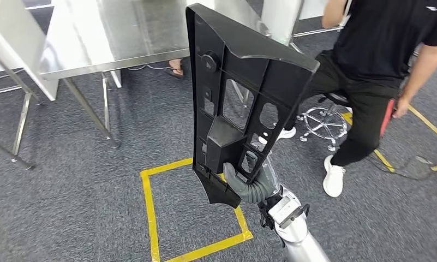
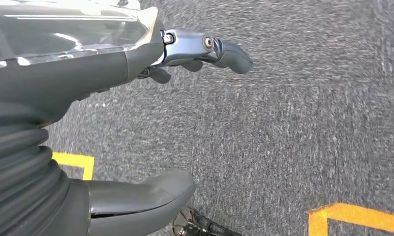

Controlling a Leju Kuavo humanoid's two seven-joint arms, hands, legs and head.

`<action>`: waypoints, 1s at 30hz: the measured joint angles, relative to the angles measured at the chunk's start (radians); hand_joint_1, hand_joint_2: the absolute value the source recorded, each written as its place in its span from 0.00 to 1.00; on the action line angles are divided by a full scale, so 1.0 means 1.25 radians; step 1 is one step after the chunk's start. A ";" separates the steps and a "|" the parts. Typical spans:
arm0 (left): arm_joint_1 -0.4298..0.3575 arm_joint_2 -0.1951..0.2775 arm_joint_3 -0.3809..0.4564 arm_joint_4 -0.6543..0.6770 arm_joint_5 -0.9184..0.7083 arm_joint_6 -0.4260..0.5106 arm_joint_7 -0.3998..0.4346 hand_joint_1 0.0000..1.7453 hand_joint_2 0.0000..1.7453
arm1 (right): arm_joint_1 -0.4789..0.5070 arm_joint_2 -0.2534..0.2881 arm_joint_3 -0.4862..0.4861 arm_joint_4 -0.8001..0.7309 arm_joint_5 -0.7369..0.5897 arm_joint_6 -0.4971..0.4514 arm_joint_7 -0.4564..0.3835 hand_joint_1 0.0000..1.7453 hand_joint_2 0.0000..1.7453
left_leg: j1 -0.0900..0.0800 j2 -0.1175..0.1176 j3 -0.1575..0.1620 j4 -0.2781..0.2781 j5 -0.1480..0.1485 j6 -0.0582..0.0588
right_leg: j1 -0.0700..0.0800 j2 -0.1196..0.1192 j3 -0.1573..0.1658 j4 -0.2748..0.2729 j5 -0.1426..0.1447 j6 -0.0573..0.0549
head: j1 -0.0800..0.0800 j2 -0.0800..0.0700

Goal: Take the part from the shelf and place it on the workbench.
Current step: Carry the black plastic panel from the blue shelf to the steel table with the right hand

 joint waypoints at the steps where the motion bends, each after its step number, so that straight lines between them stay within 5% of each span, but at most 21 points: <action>1: 0.000 0.000 0.000 0.000 0.000 0.000 -0.001 0.00 1.00 | 0.000 0.000 0.000 0.000 0.000 0.000 0.000 1.00 1.00 | -0.001 -0.007 -0.002 0.003 -0.002 -0.004 | -0.001 0.010 0.016 -0.035 0.014 -0.003 | 0.000 0.000; 4: 0.003 0.000 0.000 0.000 -0.001 -0.001 -0.003 0.00 1.00 | 0.000 0.000 -0.001 0.000 0.002 -0.004 0.000 1.00 1.00 | 0.000 -0.017 -0.007 0.005 -0.005 -0.016 | 0.001 0.009 0.025 -0.051 0.021 -0.028 | -0.001 0.000; 6: 0.004 -0.001 0.000 0.000 -0.001 -0.002 -0.003 0.00 1.00 | 0.000 0.001 -0.001 0.000 0.004 -0.006 0.000 1.00 1.00 | 0.001 0.008 -0.014 0.022 -0.017 -0.024 | -0.001 0.003 0.028 -0.053 0.022 -0.039 | -0.002 0.000; 8: 0.002 -0.002 0.000 0.000 -0.001 -0.002 -0.003 0.00 1.00 | 0.001 0.003 -0.002 0.000 0.005 -0.007 0.000 1.00 1.00 | 0.002 0.052 -0.049 0.096 -0.060 -0.031 | -0.002 -0.006 0.030 -0.054 0.021 -0.047 | -0.004 0.000; 10: 0.000 -0.002 0.000 0.000 -0.001 -0.002 -0.003 0.00 1.00 | 0.003 0.003 -0.002 0.000 0.005 -0.007 0.000 1.00 1.00 | 0.005 0.070 -0.106 0.205 -0.108 -0.037 | 0.001 -0.015 0.031 -0.054 0.018 -0.051 | -0.004 0.000; 12: 0.001 -0.002 0.000 0.000 -0.001 -0.002 -0.003 0.00 1.00 | 0.005 0.003 -0.002 0.000 0.005 -0.007 0.000 1.00 1.00 | 0.007 0.073 -0.129 0.241 -0.105 -0.037 | 0.002 -0.023 0.032 -0.054 0.017 -0.052 | -0.004 0.000; 15: 0.001 -0.001 0.000 0.000 -0.001 -0.002 -0.003 0.00 1.00 | 0.005 0.004 -0.002 0.000 0.005 -0.007 0.000 1.00 1.00 | 0.006 0.078 -0.057 0.094 -0.028 -0.029 | 0.004 -0.028 0.037 -0.054 0.013 -0.050 | -0.004 0.000; 17: 0.000 -0.001 0.000 0.000 -0.001 -0.006 -0.004 0.00 1.00 | 0.005 0.004 -0.002 0.000 0.005 -0.008 0.000 1.00 1.00 | 0.002 0.081 -0.018 0.019 -0.004 -0.024 | 0.010 -0.029 0.038 -0.053 0.009 -0.046 | -0.004 0.000; 20: 0.000 -0.003 0.000 0.000 -0.001 -0.016 -0.007 0.00 1.00 | 0.005 0.004 -0.004 0.000 0.005 -0.009 0.000 1.00 1.00 | -0.003 0.078 -0.013 0.010 -0.002 -0.027 | 0.018 -0.030 0.037 -0.051 0.005 -0.044 | -0.003 0.000; 30: 0.000 -0.002 0.000 0.000 -0.009 -0.041 -0.013 0.00 1.00 | 0.006 0.004 -0.014 0.000 0.008 -0.015 0.001 1.00 1.00 | -0.011 0.074 -0.014 0.010 -0.005 -0.013 | 0.013 -0.033 0.044 -0.062 0.008 -0.031 | -0.003 0.000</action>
